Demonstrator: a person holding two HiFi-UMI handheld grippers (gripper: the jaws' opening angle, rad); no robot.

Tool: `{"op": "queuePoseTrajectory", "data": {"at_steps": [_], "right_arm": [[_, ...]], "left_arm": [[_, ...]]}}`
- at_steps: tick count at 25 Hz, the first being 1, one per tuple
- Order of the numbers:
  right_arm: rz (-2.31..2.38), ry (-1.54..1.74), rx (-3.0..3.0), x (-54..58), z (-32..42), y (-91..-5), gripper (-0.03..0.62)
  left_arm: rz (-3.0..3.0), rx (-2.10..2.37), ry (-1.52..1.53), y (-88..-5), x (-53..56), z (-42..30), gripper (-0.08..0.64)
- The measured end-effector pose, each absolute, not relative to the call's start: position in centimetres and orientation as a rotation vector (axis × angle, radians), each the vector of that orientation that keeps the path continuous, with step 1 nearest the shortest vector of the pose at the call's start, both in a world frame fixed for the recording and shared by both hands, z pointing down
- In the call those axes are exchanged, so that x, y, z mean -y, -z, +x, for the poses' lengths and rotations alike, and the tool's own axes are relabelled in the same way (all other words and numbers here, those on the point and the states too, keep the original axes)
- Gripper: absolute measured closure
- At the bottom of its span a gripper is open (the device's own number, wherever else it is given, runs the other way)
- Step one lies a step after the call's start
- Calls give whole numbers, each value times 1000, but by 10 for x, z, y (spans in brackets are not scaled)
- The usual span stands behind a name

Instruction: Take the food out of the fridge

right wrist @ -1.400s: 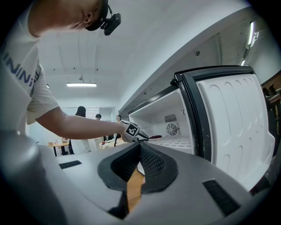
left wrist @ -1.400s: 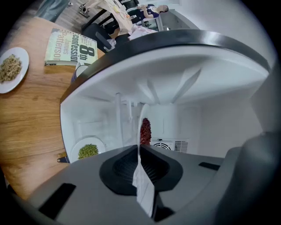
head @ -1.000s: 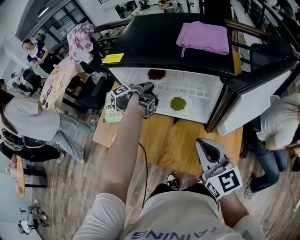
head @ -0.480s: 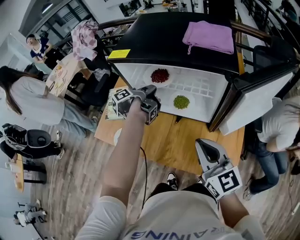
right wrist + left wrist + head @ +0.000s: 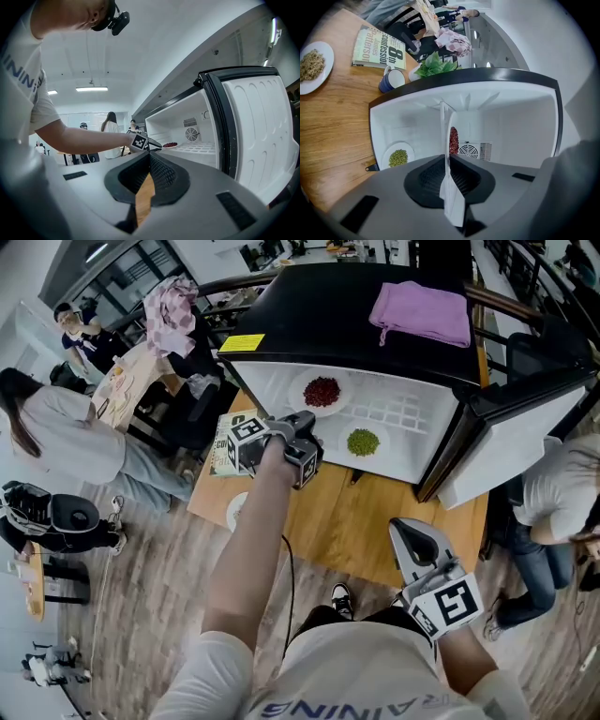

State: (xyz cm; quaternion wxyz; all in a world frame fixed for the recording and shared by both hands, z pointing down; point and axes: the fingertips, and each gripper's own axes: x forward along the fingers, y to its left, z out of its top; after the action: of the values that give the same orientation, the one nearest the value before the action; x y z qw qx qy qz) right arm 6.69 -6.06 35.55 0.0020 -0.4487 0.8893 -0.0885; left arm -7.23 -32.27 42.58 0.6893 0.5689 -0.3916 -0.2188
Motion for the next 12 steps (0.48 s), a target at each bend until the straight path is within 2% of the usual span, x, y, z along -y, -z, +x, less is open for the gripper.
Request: {"op": "queuePoseTrajectory", "data": {"at_steps": [5, 9, 12], "right_arm": [[-1412, 279, -2795, 60, 67, -356, 574], [-1419, 283, -2796, 61, 69, -357, 574], [-1423, 285, -2794, 62, 70, -358, 574]], "left_arm": [[1294, 851, 500, -425, 327, -67, 480], [1278, 855, 484, -430, 331, -64, 482], [1286, 854, 475, -430, 332, -64, 520]]}}
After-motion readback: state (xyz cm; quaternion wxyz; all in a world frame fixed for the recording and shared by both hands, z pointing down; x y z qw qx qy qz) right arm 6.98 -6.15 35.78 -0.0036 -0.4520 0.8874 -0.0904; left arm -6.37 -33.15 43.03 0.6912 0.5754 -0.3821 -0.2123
